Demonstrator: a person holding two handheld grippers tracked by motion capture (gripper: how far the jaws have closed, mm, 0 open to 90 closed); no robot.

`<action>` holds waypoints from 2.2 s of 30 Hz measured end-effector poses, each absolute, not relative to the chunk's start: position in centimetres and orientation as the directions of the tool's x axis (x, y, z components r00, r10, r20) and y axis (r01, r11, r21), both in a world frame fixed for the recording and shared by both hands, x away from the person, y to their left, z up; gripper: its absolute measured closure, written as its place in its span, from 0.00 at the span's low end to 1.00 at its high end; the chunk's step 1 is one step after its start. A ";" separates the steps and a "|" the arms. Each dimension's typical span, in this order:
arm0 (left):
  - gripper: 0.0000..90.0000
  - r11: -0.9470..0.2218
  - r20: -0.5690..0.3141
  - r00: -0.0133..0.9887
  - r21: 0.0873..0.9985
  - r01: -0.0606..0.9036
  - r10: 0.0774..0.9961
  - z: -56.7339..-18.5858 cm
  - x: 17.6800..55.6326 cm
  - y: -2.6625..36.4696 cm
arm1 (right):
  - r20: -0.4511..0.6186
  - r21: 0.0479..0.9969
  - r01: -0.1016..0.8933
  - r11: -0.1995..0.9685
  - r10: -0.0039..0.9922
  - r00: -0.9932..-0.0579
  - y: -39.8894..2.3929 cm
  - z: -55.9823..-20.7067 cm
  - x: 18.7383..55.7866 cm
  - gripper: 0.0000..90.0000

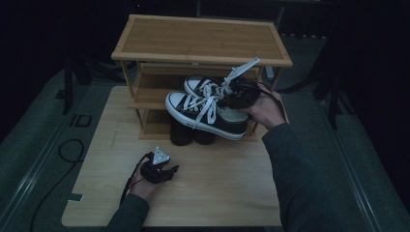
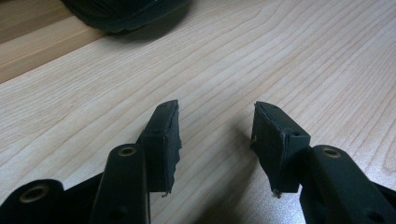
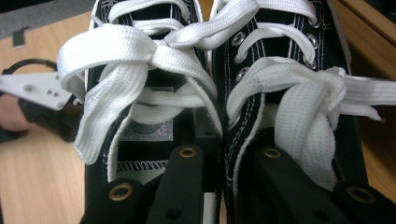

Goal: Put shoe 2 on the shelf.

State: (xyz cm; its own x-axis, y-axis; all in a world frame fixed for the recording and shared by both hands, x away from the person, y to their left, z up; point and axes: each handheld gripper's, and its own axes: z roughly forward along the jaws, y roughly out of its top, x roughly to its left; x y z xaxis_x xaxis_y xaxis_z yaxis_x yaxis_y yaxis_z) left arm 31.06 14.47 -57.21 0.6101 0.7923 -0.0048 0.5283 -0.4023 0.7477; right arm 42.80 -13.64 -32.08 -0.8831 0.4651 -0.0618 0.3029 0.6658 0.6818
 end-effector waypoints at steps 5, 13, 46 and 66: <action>0.58 -0.404 -0.002 0.611 0.747 0.527 0.792 -57.2 31.1 14.5 | -0.063 0.694 0.326 0.642 0.506 -0.860 -13.5 -32.1 43.1 0.95; 0.58 -0.406 -0.001 0.611 0.747 0.527 0.792 -57.2 31.1 14.5 | -0.074 0.711 0.368 0.599 0.584 -0.808 -13.3 -32.3 43.6 0.95; 0.58 -0.404 -0.001 0.610 0.748 0.527 0.793 -57.2 30.9 14.4 | -0.159 0.751 0.410 0.518 0.744 -0.649 -11.8 -33.6 43.0 0.95; 0.58 -0.399 -0.008 0.609 0.749 0.529 0.793 -57.2 30.9 14.5 | -0.213 0.722 0.415 0.554 0.748 -0.629 -12.3 -33.1 43.0 0.66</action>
